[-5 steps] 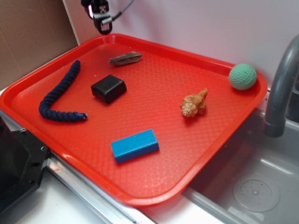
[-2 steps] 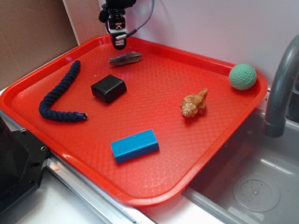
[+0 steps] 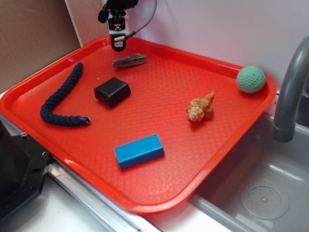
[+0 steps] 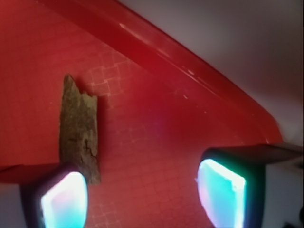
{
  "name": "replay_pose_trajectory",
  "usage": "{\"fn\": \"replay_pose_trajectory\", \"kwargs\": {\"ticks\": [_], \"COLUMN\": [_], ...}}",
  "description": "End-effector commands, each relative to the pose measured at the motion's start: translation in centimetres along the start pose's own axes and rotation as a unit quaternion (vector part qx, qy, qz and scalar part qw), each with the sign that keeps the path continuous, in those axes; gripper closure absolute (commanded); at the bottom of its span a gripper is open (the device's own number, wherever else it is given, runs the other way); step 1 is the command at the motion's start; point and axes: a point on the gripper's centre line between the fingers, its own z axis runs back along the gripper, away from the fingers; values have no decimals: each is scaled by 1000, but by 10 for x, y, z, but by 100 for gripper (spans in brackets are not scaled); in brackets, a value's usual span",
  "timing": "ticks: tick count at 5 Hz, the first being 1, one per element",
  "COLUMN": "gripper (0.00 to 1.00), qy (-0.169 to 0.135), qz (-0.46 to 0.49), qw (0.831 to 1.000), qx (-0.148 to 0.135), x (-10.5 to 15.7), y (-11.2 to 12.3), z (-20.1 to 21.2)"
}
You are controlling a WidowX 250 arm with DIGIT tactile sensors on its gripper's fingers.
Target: Grab the wood chip.
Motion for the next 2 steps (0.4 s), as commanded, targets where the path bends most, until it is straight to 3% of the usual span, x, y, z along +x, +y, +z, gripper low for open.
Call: {"fn": "replay_pose_trajectory", "kwargs": {"ticks": [1,2], "gripper": [0,0], "qy": [-15,2], "qz": [-89,-87], "qw": [995,996], "qx": [37,16], "x": [49,53], "y": [-37,-35], "z": [15,-8]}}
